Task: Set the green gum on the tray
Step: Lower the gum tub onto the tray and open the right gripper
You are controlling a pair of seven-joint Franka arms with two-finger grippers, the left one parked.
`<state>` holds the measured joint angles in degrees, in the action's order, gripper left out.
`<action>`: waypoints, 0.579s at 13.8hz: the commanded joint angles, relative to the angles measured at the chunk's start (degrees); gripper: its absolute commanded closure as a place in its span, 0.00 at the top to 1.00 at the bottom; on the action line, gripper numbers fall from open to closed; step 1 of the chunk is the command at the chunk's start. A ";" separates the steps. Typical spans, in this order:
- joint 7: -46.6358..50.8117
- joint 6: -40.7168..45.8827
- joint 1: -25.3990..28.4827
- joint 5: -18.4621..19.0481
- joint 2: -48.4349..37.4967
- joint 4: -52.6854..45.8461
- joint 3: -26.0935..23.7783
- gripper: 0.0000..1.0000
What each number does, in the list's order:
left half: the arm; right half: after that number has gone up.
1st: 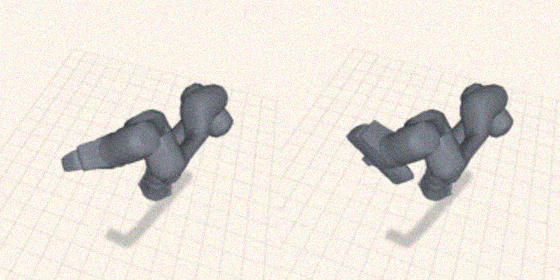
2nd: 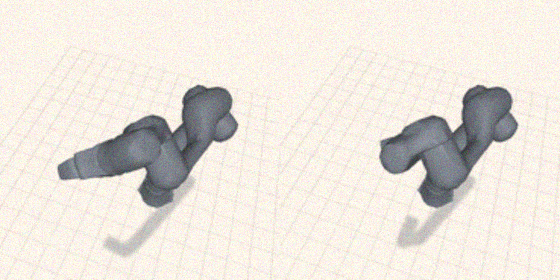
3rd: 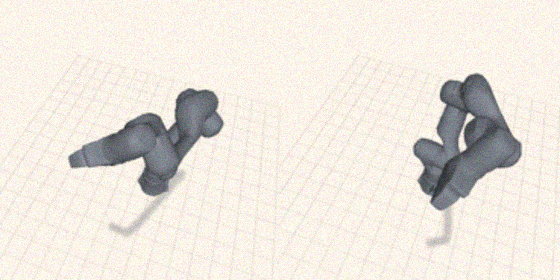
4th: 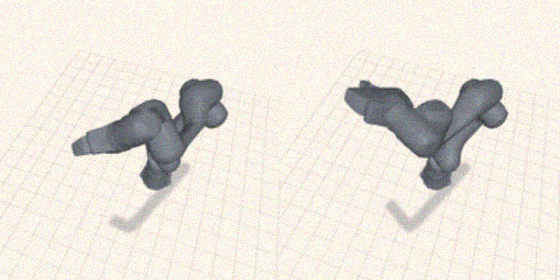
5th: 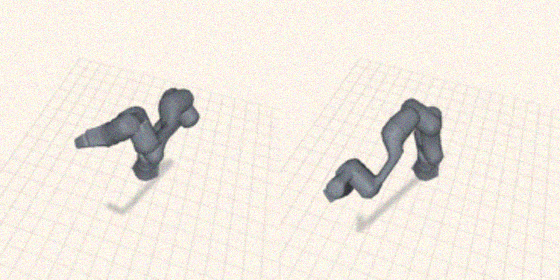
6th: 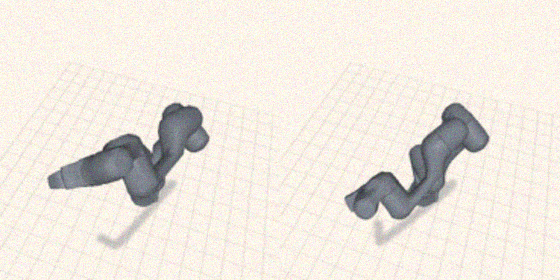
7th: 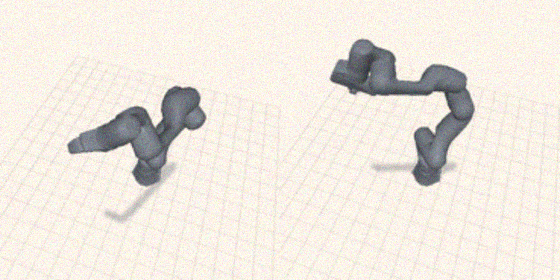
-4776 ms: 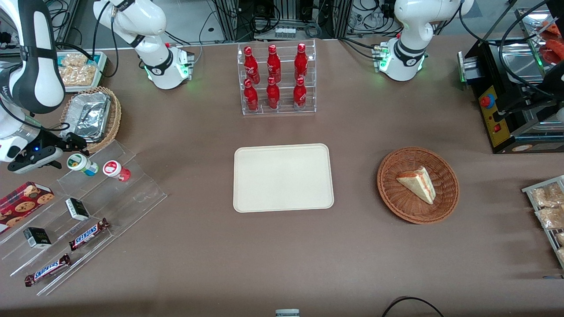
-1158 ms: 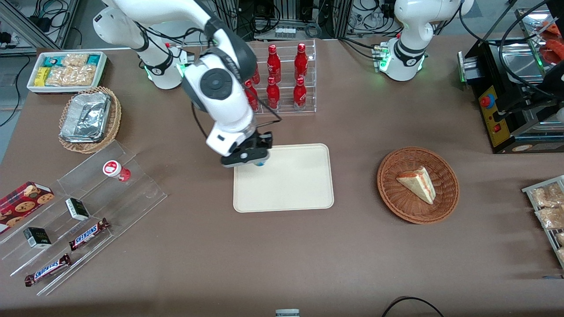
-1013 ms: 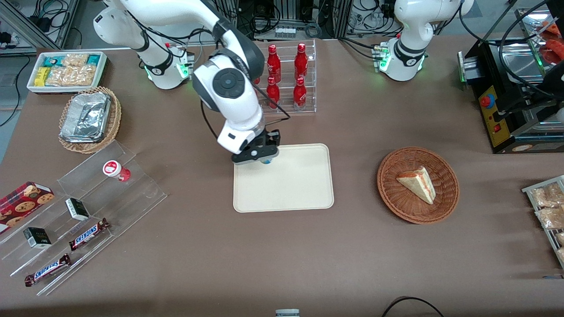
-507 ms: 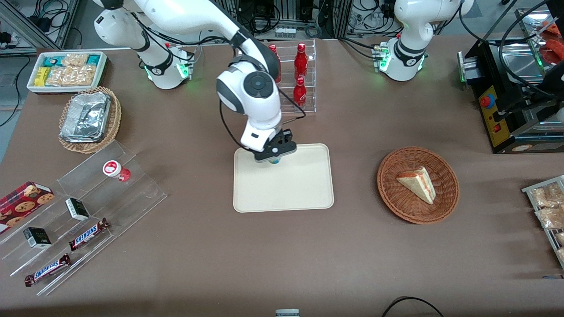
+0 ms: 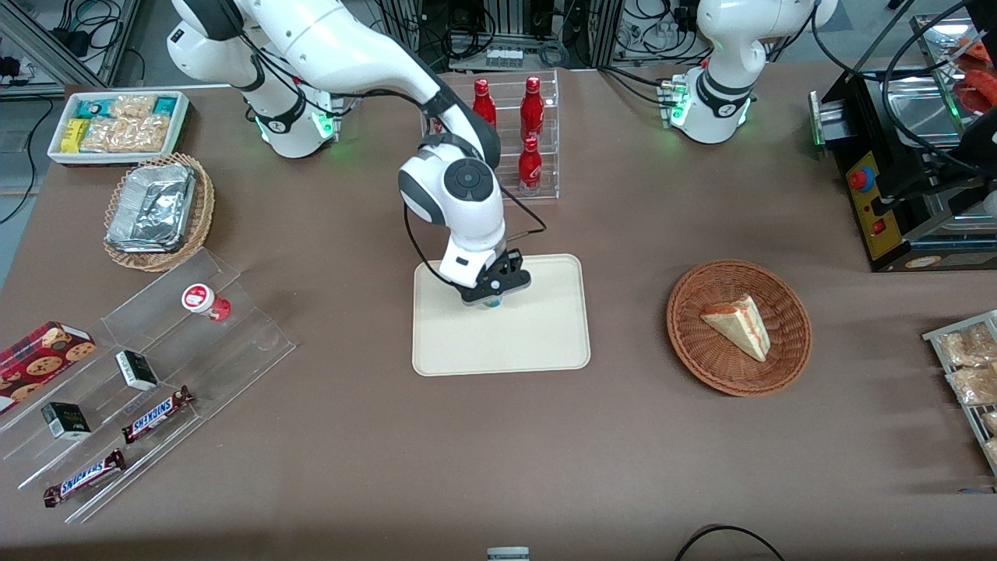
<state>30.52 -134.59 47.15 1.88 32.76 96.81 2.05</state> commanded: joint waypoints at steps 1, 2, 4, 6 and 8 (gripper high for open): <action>0.77 -0.33 0.05 1.28 1.68 -1.89 0.06 0.00; 2.42 -0.33 0.05 1.28 1.86 -1.89 0.06 0.00; 8.74 -0.24 0.13 1.28 1.87 -1.80 0.06 0.00; 10.17 -0.33 0.22 1.28 2.04 -1.71 0.06 0.00; 10.44 -0.24 0.22 1.28 2.22 -1.62 0.06 0.00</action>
<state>38.98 -134.66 47.22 1.89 33.84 96.77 2.05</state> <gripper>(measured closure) 0.410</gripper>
